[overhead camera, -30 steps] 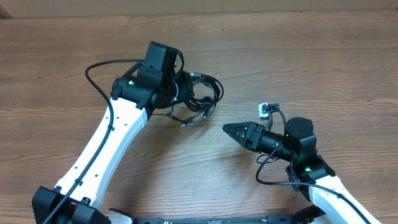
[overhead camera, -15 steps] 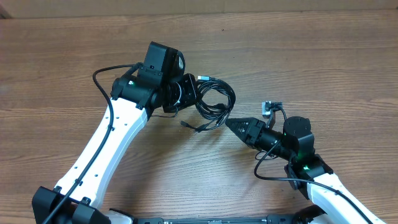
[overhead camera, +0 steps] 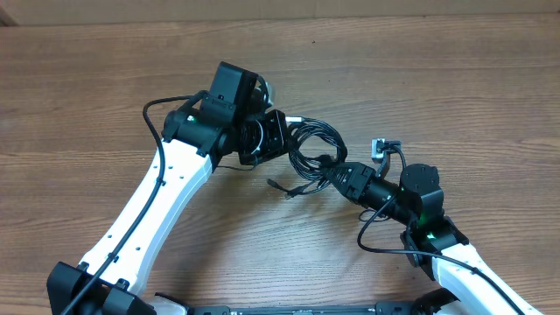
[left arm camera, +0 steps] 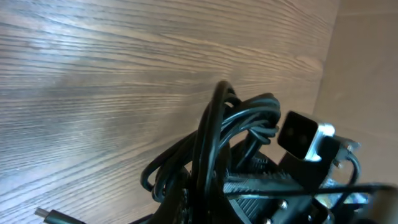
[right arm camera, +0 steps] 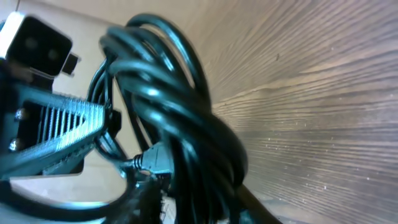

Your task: Untangle cables

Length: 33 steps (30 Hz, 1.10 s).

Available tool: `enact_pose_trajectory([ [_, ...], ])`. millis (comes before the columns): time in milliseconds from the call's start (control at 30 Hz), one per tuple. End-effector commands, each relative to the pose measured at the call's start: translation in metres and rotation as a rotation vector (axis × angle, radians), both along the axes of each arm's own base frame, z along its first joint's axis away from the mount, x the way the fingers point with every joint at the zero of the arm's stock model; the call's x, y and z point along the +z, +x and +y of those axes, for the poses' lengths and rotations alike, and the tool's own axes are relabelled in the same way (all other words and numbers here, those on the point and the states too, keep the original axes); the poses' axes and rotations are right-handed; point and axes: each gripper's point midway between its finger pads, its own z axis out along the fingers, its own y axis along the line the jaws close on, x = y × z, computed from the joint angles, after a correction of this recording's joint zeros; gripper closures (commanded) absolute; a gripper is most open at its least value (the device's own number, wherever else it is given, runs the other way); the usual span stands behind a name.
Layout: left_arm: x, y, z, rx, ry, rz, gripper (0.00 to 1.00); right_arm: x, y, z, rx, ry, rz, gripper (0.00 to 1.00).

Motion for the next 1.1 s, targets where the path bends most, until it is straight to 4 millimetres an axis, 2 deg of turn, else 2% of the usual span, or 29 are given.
enact_pose_trajectory([
  [0,0.014,-0.003,-0.008,-0.022,-0.056,0.002,0.96,0.0,0.003,0.0,-0.015,-0.007,-0.009,0.87],
  [33,0.014,-0.003,-0.008,-0.022,-0.055,0.002,0.96,0.0,0.003,0.0,-0.014,-0.007,-0.008,0.94],
  [67,0.013,-0.003,-0.008,-0.021,-0.053,0.001,0.96,0.0,0.003,0.0,-0.014,-0.007,-0.008,0.96],
  [267,0.018,0.008,-0.006,0.017,-0.075,-0.018,0.96,-0.009,0.0,-0.001,-0.012,-0.023,0.034,0.96],
  [400,0.021,0.013,-0.003,0.155,-0.124,0.096,0.96,-0.02,-0.004,-0.003,-0.015,-0.042,0.082,0.96],
  [467,0.025,0.01,-0.006,0.199,-0.177,0.182,0.96,-0.026,-0.005,-0.006,-0.027,-0.061,0.107,0.96],
  [633,0.032,0.002,-0.014,0.194,-0.242,0.258,0.96,-0.042,-0.004,-0.016,-0.086,-0.11,0.162,0.96],
  [833,0.032,0.009,-0.012,0.192,-0.225,0.205,0.95,-0.048,-0.006,-0.017,-0.088,-0.121,0.185,0.96],
  [967,0.022,0.019,-0.001,0.147,-0.116,0.057,0.96,-0.049,-0.007,-0.017,-0.086,-0.123,0.192,0.96],
  [1067,0.016,0.022,0.006,0.009,-0.021,-0.106,0.96,-0.049,-0.007,-0.017,-0.087,-0.123,0.191,0.96],
])
